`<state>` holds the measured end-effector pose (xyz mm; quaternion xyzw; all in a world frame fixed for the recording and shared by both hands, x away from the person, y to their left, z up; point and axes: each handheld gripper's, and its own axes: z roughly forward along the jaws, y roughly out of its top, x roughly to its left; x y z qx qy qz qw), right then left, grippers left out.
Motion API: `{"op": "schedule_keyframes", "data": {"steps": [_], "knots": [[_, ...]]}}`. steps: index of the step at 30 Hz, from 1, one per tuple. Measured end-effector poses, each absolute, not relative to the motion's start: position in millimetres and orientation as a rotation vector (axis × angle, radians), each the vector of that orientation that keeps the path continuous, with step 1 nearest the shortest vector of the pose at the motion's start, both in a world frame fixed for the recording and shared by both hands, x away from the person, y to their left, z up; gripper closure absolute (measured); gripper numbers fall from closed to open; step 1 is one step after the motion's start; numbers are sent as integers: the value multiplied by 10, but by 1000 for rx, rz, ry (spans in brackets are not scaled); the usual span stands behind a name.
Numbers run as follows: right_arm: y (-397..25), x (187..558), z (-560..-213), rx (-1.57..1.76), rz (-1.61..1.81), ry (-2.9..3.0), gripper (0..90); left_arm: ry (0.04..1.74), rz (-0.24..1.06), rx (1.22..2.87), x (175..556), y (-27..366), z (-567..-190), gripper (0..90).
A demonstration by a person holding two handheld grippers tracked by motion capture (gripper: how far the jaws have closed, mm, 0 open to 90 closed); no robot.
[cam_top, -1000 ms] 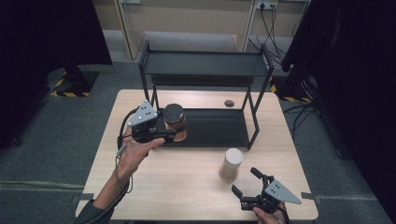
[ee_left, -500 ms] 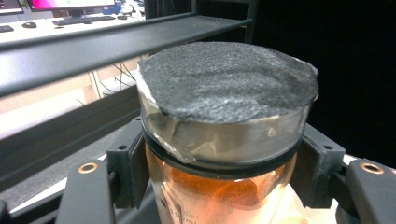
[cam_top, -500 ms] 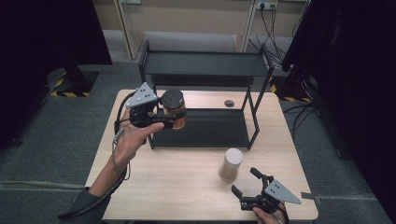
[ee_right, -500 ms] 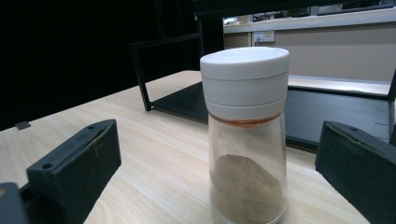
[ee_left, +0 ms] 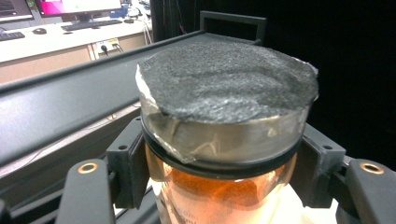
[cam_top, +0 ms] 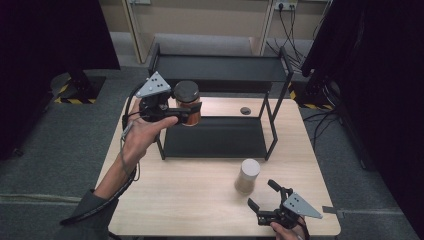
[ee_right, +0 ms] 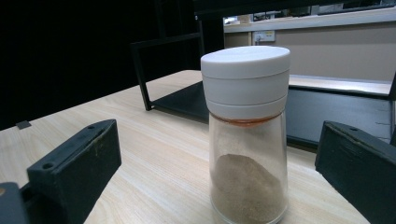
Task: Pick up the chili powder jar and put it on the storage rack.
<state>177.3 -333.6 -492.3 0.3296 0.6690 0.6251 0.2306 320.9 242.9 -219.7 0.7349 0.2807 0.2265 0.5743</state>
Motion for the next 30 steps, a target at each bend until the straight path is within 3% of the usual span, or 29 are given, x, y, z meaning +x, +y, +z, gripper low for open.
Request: {"op": "schedule_keyframes", "data": {"steps": [30], "knots": [[-3339,1771,-4925,901,1725,1844,6,758,630,1712,3488,2230,-1651,323]]}}
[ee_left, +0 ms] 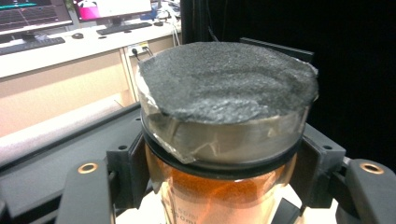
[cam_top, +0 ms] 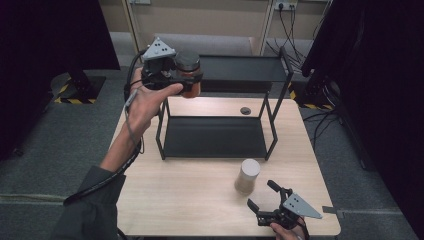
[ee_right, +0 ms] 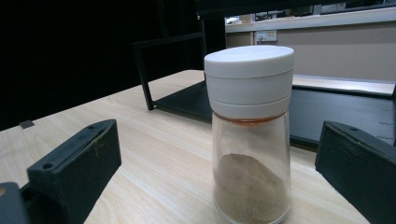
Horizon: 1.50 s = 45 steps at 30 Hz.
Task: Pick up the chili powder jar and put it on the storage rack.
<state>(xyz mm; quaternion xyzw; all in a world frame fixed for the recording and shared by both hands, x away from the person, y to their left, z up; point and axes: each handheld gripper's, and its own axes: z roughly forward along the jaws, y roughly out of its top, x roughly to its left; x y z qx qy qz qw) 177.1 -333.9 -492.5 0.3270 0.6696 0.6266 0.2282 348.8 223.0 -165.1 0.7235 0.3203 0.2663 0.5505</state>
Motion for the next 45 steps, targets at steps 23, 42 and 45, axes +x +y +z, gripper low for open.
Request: {"op": "schedule_keyframes", "data": {"steps": [23,42,45], "knots": [[-3347,1777,-4930,900,1734,1848,6,908,699,1646,3837,2063,-1602,323],[-3345,1786,-4946,903,1744,1851,6,963,755,1640,4076,1895,-1624,323],[-3344,1785,-4946,902,1746,1853,6,967,758,1635,4099,1896,-1638,323]]}}
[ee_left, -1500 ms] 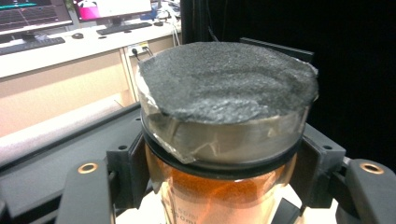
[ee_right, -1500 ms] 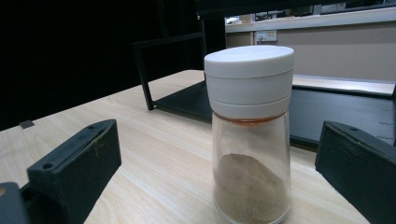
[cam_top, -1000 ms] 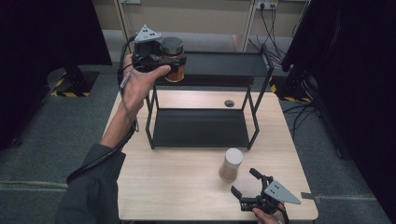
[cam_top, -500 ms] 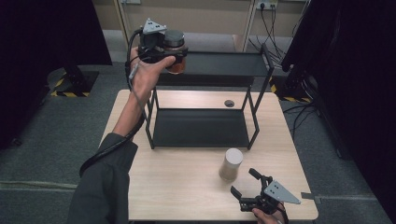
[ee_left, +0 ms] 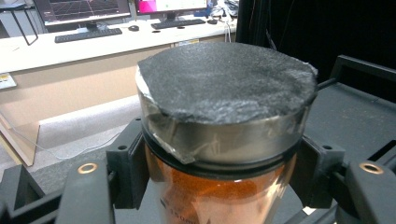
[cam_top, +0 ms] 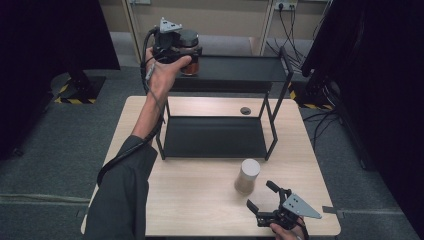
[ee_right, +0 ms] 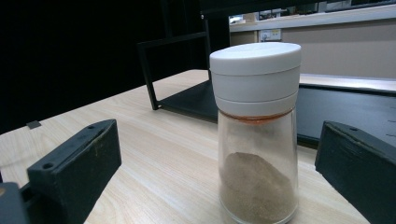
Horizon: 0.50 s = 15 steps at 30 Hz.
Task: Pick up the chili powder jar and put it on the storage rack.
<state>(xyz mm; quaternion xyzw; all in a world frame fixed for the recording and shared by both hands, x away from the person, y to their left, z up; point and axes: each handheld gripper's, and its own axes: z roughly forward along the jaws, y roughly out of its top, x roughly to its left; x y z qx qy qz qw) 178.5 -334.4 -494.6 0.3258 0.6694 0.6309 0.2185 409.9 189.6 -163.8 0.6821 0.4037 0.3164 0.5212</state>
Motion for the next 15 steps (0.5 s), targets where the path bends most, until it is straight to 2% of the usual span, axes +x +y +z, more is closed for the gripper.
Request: {"op": "schedule_keyframes", "data": {"steps": [15], "knots": [[-3351,1787,-4948,902,1747,1852,6,988,744,1628,4190,1907,-1756,322]]}}
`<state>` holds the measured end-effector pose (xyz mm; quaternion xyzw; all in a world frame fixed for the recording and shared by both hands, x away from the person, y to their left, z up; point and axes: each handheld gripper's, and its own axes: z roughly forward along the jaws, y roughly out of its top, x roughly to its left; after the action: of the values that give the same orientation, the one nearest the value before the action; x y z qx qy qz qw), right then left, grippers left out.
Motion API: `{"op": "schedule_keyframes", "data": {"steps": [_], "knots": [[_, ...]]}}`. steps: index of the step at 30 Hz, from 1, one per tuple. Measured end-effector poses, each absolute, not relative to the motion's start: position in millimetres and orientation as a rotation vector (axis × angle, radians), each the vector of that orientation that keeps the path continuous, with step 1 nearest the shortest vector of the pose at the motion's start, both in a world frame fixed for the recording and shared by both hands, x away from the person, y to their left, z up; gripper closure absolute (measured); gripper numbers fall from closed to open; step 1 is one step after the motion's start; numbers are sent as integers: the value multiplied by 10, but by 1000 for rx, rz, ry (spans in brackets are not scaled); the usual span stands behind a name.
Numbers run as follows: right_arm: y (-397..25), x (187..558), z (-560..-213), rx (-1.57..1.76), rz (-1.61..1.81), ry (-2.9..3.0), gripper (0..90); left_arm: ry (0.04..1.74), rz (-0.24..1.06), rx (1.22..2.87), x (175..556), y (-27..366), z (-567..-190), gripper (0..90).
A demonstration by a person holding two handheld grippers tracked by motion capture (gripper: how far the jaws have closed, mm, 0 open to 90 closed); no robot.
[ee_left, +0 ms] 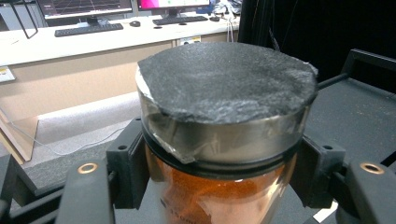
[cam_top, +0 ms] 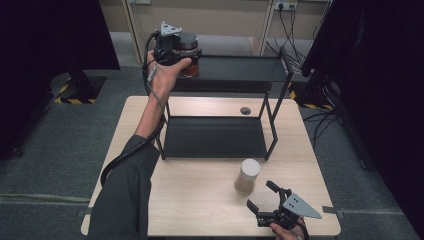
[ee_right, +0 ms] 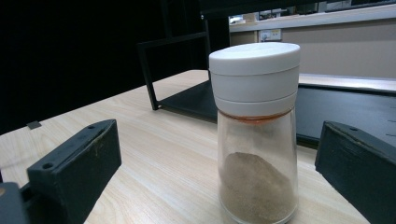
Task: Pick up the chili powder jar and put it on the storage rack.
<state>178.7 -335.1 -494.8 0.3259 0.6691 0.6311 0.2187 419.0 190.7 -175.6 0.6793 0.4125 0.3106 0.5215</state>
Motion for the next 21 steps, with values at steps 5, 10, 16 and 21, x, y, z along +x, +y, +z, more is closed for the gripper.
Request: {"op": "schedule_keyframes", "data": {"steps": [5,10,16,21], "knots": [[-3349,1784,-4945,899,1747,1853,6,1003,746,1582,4156,1921,-1789,262],[-3348,1783,-4943,897,1748,1853,6,1005,762,1553,4078,1940,-1798,122],[-3339,1779,-4938,892,1741,1856,6,996,767,1551,3998,1982,-1827,73],[-3341,1784,-4939,895,1740,1857,6,981,761,1553,3935,2034,-1861,25]]}}
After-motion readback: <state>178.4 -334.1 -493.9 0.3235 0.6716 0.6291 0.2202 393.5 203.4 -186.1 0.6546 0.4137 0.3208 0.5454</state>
